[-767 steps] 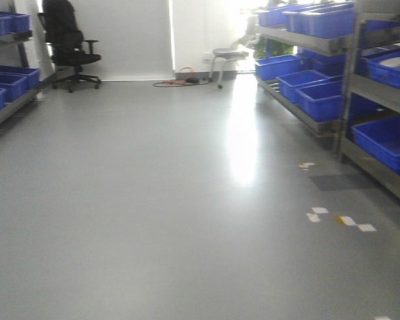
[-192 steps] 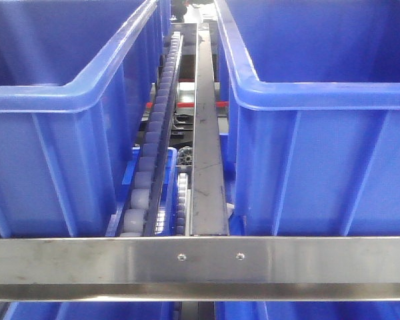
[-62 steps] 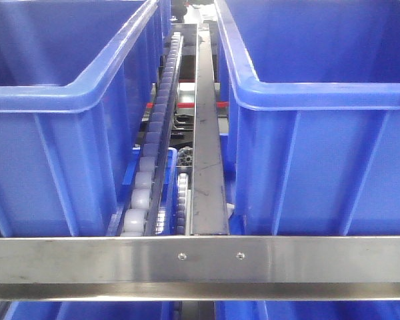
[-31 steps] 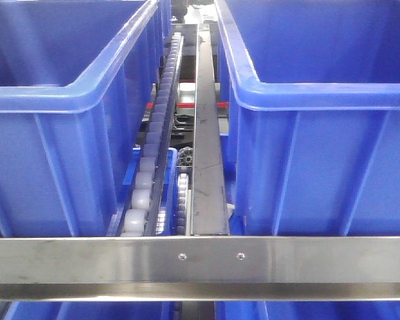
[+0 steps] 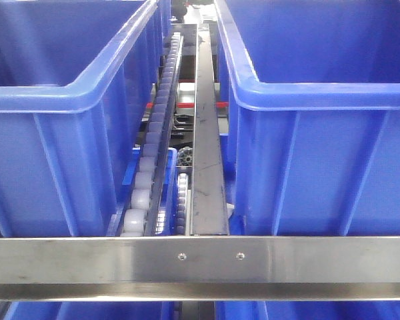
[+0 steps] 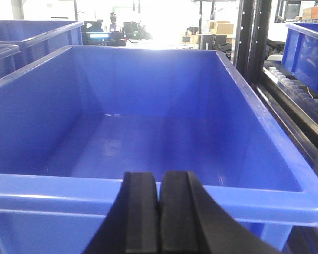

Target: Pick and sort blue part to right shelf

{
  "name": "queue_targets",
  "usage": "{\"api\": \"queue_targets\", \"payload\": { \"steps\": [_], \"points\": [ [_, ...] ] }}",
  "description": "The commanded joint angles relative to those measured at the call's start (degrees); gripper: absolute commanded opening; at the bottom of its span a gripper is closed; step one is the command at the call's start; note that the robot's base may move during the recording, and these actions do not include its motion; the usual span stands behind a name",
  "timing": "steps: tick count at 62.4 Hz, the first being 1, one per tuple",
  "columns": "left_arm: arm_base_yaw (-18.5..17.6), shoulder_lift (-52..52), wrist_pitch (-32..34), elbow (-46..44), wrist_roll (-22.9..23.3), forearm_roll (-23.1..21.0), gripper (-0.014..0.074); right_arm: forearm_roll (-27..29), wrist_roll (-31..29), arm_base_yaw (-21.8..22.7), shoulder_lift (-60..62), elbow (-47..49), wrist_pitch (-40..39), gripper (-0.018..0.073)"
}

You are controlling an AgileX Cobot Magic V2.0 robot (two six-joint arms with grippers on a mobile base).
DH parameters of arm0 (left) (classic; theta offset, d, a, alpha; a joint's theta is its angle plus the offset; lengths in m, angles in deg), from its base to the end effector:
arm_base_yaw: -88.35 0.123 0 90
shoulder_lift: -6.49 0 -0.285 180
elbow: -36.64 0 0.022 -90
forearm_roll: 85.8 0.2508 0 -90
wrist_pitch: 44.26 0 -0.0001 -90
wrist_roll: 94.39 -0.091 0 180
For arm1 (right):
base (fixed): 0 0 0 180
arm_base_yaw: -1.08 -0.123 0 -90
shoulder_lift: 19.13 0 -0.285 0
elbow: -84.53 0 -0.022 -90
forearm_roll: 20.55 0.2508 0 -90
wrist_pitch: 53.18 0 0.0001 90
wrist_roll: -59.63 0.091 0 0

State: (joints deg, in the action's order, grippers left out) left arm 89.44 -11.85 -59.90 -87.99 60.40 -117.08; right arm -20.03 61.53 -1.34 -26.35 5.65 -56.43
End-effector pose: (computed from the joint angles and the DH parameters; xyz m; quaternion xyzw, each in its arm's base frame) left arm 0.0543 -0.0118 0.3085 0.0135 0.6894 -0.0737 0.7204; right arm 0.0562 0.0023 0.2091 0.0002 0.6616 0.0315 0.7492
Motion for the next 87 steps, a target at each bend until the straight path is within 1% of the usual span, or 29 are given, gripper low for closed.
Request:
{"api": "queue_targets", "payload": {
  "steps": [1,22,25,28,30,35,36,39,40,41,42,44,46,48,57,65,74,77,81,87],
  "points": [
    [0.2,-0.6,4.4,-1.7,0.5,-1.0,0.0134,0.1,-0.6,0.2,1.3,1.2,-5.6,0.0050],
    [0.2,-0.6,4.3,-1.4,0.5,-0.9,0.0134,0.1,-0.6,0.2,1.3,1.2,-5.6,0.0050],
    [0.2,-0.6,4.3,-1.1,0.5,0.4,0.0134,0.1,-0.6,0.2,1.3,1.2,-5.6,0.0050],
    [0.2,-0.5,5.3,-0.2,0.5,5.3,0.0134,0.1,-0.6,0.2,1.3,1.2,-5.6,0.0050],
    [0.1,-0.5,6.9,0.4,0.5,7.0,0.0134,0.1,-0.6,0.2,1.3,1.2,-5.6,0.0050],
    [-1.3,-0.5,10.3,3.3,0.8,8.1,0.0134,0.1,-0.6,0.2,1.3,1.2,-5.6,0.0050],
    [-1.5,-0.5,11.1,4.0,1.8,9.5,0.0134,0.1,-0.6,0.2,1.3,1.2,-5.6,0.0050],
    [-2.6,-0.5,13.3,6.0,8.1,15.1,0.0134,0.1,-0.6,0.2,1.3,1.2,-5.6,0.0050],
    [-2.9,-0.5,14.3,6.9,11.8,17.9,0.0134,0.1,-0.6,0.2,1.3,1.2,-5.6,0.0050],
    [-3.3,-0.5,15.1,7.2,14.3,19.9,0.0134,0.1,-0.6,0.2,1.3,1.2,-5.6,0.0050],
    [-3.6,-0.5,16.4,8.5,18.2,23.0,0.0134,0.1,-0.6,0.2,1.3,1.2,-5.6,0.0050],
    [-4.3,-0.5,18.6,10.1,23.5,27.4,0.0134,0.1,-0.6,0.2,1.3,1.2,-5.6,0.0050],
    [-4.8,-0.5,20.9,11.7,26.3,30.1,0.0134,0.1,-0.6,0.2,1.3,1.2,-5.6,0.0050],
    [-5.1,-0.5,22.5,13.1,27.1,30.5,0.0134,0.1,-0.6,0.2,1.3,1.2,-5.6,0.0050],
    [-6.1,-0.3,28.0,18.1,27.1,30.4,0.0134,0.1,-0.6,0.2,1.3,1.2,-5.6,0.0050],
    [-6.1,2.9,28.6,21.0,27.1,30.0,0.0134,0.1,-0.6,0.2,1.3,1.2,-5.6,0.0050],
    [-5.3,7.7,28.1,23.7,27.1,30.0,0.0134,0.1,-0.6,0.2,1.3,1.2,-5.6,0.0050],
    [-5.2,9.8,23.4,23.6,27.1,30.0,0.0134,0.1,-0.6,0.2,1.3,1.2,-5.6,0.0050],
    [-5.2,12.4,20.3,23.6,27.1,30.0,0.0134,0.1,-0.6,0.2,1.3,1.2,-5.6,0.0050],
    [-5.2,11.8,19.9,23.6,27.1,30.0,0.0134,0.1,-0.6,0.2,1.2,1.2,-5.6,0.0050]
  ]
}}
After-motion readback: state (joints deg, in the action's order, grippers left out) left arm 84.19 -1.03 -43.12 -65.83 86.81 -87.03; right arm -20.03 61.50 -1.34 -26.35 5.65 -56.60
